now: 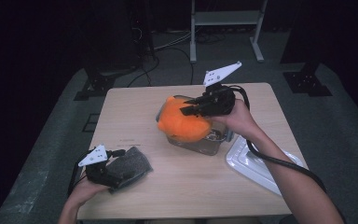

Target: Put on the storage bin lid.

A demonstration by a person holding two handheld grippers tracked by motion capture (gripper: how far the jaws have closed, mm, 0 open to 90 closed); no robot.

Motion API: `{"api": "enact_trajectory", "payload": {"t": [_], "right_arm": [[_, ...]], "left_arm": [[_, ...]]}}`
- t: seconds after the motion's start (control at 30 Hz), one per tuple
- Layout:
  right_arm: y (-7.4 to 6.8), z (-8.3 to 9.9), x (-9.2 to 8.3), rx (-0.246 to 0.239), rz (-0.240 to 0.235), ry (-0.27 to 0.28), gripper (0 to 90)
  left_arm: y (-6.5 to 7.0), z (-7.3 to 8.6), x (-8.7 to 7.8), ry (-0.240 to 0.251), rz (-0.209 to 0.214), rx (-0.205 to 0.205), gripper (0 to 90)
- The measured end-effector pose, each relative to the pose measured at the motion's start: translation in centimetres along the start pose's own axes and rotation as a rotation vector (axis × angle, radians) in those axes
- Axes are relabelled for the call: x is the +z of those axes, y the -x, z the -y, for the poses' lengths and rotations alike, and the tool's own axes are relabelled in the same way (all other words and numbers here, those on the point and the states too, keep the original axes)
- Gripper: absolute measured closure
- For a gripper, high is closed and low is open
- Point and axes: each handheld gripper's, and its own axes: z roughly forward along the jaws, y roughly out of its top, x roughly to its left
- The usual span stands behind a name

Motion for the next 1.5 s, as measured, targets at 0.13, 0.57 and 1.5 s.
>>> {"api": "enact_trajectory", "payload": {"t": [0.13, 0.57, 1.5], "right_arm": [[0.9, 0.0, 0.1, 0.012, 0.016, -0.007, 74.9], [3.3, 0.3, 0.6, 0.045, 0.049, -0.012, 74.8], [7.4, 3.5, 2.7, 0.114, 0.091, -0.037, 74.8]], "left_arm": [[0.1, 0.0, 0.0, 0.004, 0.003, 0.0, 6.1], [0.0, 0.0, -0.1, 0.006, 0.002, 0.002, 6.1], [0.2, 0.3, -0.2, -0.004, 0.017, -0.003, 6.1]]}}
